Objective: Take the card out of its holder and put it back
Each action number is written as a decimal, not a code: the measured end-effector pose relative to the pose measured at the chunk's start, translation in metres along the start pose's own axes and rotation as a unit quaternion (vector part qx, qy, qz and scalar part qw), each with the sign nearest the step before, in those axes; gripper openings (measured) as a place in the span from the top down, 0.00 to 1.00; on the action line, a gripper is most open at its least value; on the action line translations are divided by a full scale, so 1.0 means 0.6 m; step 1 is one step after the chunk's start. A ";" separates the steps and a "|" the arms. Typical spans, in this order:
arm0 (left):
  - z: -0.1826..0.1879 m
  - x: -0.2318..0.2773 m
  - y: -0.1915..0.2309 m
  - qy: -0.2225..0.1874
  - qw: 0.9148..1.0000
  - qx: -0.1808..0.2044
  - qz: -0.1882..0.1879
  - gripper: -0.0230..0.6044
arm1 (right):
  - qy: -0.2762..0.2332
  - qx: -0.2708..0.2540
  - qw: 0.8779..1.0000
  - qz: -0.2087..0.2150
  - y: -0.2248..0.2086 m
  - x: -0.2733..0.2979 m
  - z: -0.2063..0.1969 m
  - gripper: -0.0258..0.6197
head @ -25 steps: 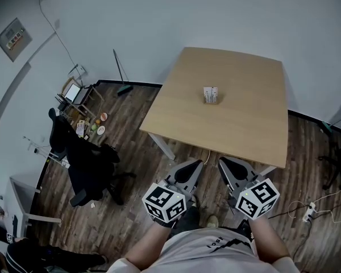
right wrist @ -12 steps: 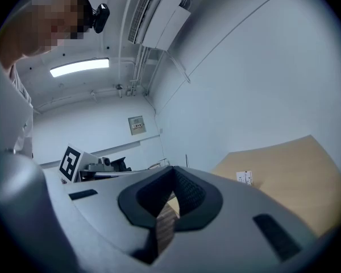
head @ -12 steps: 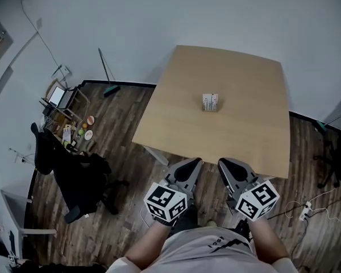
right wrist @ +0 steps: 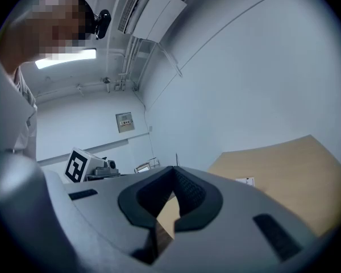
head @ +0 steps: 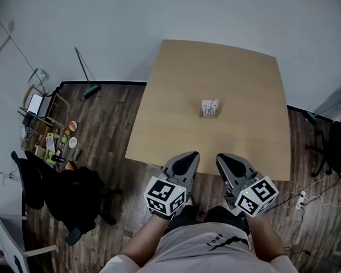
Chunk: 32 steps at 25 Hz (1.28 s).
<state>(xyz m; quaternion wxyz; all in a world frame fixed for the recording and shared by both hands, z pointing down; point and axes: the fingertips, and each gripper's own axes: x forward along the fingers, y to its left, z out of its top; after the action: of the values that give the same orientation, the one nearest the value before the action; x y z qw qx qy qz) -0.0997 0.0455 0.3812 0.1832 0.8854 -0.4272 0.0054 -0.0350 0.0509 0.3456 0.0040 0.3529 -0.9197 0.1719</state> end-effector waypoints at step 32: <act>-0.085 0.364 0.208 0.040 0.998 -0.020 0.047 0.94 | 0.179 -0.049 0.974 0.133 -0.523 0.283 -0.218 0.86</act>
<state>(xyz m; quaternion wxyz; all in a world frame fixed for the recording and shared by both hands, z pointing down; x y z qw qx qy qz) -0.0480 -0.1734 0.5048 0.2176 0.8595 -0.4608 0.0404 0.0267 -0.2345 0.5886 0.1631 0.1899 -0.9501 0.1860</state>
